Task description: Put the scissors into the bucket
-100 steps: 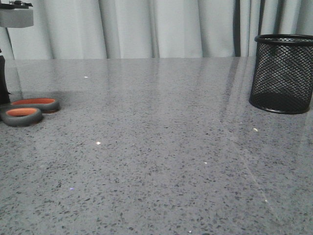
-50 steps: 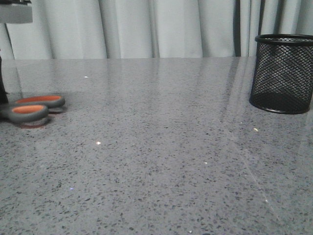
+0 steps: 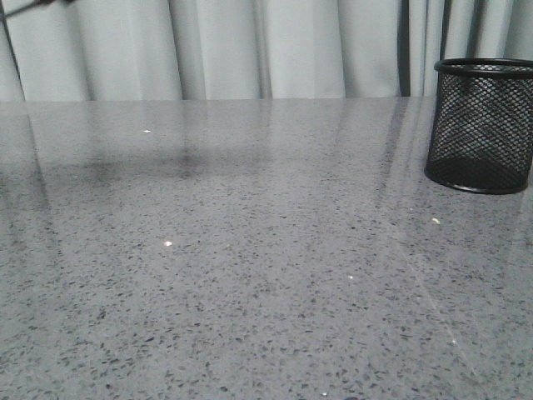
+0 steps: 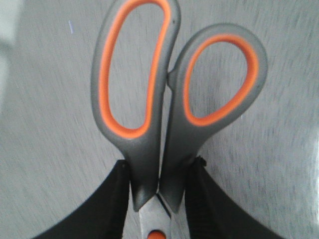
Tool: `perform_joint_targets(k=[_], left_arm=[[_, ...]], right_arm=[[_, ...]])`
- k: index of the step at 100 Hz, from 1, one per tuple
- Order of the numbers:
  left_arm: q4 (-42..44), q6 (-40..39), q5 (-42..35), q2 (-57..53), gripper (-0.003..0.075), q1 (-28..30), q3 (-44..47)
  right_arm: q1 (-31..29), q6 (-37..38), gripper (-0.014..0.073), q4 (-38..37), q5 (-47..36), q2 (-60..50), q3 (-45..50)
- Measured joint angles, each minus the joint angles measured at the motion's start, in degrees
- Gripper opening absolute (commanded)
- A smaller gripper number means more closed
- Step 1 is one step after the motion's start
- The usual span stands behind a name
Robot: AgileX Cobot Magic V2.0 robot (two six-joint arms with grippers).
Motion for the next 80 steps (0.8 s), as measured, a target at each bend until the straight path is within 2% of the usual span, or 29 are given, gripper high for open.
perform_joint_targets(k=[17,41,57,80], left_arm=[[-0.4,0.0,-1.4,-0.2,0.0084,-11.8,-5.0],[-0.5,0.0,-9.5,-0.2,0.0084,-25.6,-6.4],[-0.5,0.1,-12.7,-0.2,0.0084,-30.7,-6.5],[-0.4,0.1,-13.9,-0.2,0.0084,-34.2,-6.5]], right_arm=[[1.3,-3.9,0.0479,6.7,2.8,7.8,-6.1],[1.5,-5.5,0.0480,13.2,9.0,18.6,-12.1],[1.5,-8.4,0.0480,15.7,9.2,22.0,-14.2],[1.5,-10.3,0.0480,16.6,5.2,24.9,-14.9]])
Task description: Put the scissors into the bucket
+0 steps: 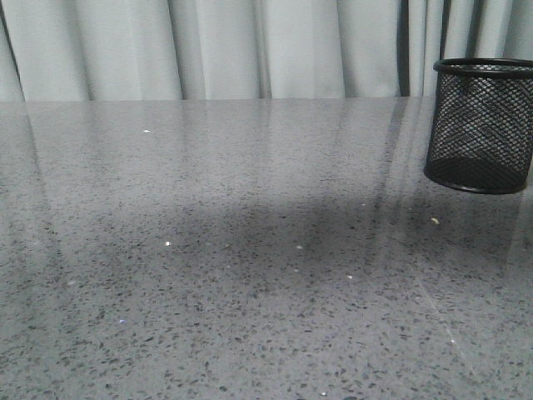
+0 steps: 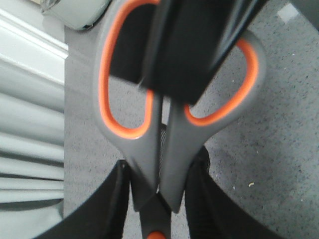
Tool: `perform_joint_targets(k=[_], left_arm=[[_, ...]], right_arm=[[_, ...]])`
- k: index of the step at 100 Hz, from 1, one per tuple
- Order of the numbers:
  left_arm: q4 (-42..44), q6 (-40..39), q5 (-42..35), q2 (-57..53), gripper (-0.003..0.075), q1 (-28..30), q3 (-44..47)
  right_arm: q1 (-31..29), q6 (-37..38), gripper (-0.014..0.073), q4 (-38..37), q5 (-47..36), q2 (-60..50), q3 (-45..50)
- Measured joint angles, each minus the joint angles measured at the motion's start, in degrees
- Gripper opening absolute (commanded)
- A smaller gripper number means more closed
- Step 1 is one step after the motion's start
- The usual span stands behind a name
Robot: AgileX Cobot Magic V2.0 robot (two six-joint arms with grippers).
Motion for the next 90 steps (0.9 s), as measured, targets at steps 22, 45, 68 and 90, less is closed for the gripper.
perform_joint_targets(k=[22,45,68,90], left_arm=[[1.2,0.1,-1.9,0.0,0.0084,-1.2,0.0],[3.7,-1.3,-3.3,-0.5,0.0160,-1.1,0.4],[4.1,-11.2,-8.8,-8.3,0.0507,-1.3,0.0],[7.0,-28.0,-4.0,-19.8,0.0246,-1.3,-0.2]], right_arm=[[0.0,-0.3,0.0300,4.2,-0.2,5.2,-0.5],[0.1,-0.7,-0.0064,8.4,3.4,8.1,-1.8],[0.1,-2.1,-0.0064,1.9,3.2,9.5,-4.2],[-0.6,5.4,-0.0064,-16.7,11.9,13.4,-17.8]])
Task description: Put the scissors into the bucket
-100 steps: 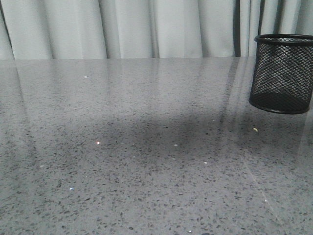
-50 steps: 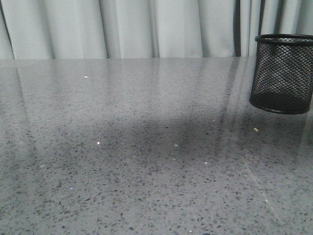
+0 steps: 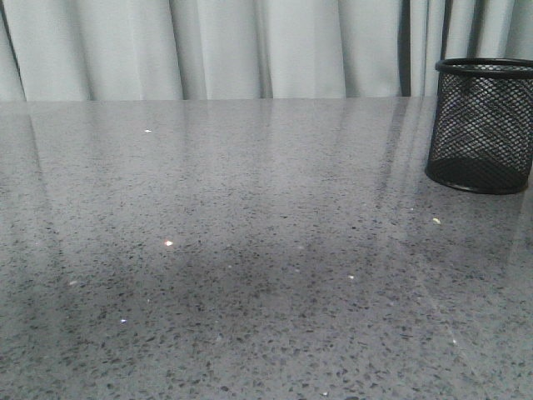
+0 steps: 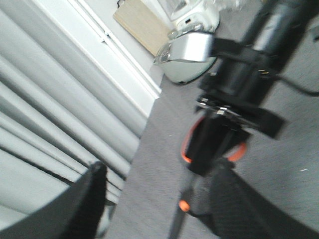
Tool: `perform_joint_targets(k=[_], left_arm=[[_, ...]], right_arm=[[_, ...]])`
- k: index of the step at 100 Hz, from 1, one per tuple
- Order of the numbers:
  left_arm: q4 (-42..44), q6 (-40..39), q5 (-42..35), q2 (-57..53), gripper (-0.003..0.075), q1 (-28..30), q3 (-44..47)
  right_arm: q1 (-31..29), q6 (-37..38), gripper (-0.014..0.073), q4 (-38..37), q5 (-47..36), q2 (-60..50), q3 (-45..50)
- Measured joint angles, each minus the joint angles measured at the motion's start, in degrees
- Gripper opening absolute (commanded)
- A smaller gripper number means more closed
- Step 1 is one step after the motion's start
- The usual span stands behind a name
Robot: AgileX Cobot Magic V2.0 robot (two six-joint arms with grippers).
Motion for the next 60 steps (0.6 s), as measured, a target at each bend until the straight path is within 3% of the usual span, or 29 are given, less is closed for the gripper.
perform_joint_targets(k=[10,18,35,60], left_arm=[[2.9,-6.8,4.8,-5.0,0.0075,0.0,0.0],[5.4,-10.3,7.2,-8.8,0.0012,0.0,1.1],[9.5,-14.3,8.7,-17.2,-0.0003,0.0,6.3],[11.4,-16.6,9.1,-26.3,-0.0002,0.0,17.6]], right_arm=[[-1.8,6.7,-0.0064,-12.7,12.4,4.8,-10.8],[-3.1,11.0,-0.0064,-21.6,21.8,9.3,-19.2],[-3.8,18.0,-0.0064,-35.2,26.4,16.5,-28.7],[-3.8,19.2,-0.0064,-36.4,27.2,23.9,-29.1]])
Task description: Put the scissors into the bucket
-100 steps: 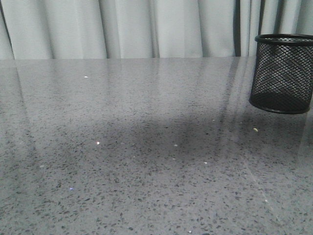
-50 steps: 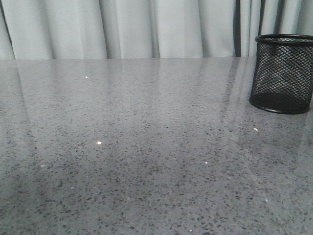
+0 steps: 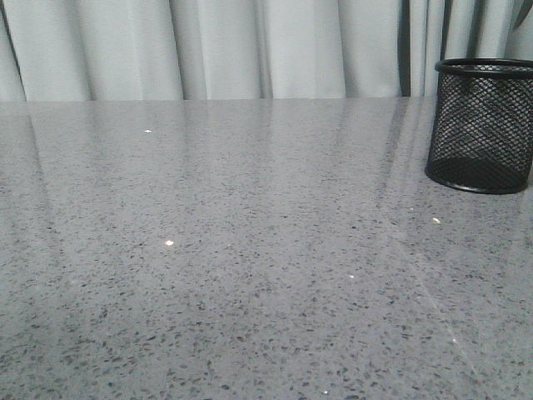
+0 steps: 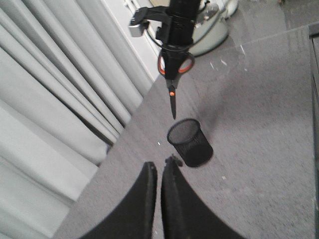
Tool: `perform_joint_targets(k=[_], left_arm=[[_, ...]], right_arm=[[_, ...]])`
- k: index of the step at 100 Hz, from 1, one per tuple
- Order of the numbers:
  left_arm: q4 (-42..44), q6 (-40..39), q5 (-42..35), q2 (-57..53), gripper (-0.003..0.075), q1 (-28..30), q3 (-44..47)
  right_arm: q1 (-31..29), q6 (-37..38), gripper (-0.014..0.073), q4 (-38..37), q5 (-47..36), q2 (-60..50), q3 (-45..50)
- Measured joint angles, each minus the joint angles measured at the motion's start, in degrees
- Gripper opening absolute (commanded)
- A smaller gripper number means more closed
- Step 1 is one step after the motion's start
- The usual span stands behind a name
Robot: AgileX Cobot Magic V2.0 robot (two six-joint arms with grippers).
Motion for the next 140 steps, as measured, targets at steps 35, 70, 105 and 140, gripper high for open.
perform_joint_targets(k=[35,70,105,140], left_arm=[[0.1,-0.2,-2.6,-6.4,-0.0002,0.0,9.7],[-0.4,-0.2,-3.7,-6.6,-0.0002,0.0,10.3],[-0.9,-0.2,-3.7,-6.6,-0.0002,0.0,10.3],[8.0,-11.0,-14.0,-6.6,-0.0003,0.0,10.9]], right_arm=[[0.0,0.0,-0.0064,3.9,-0.1,9.1,0.0],[0.0,-0.1,0.0187,5.1,-2.9,13.7,0.0],[0.0,-0.1,0.0417,5.1,-5.1,13.8,-0.1],[0.0,-0.1,-0.0071,5.3,-5.7,9.6,-7.4]])
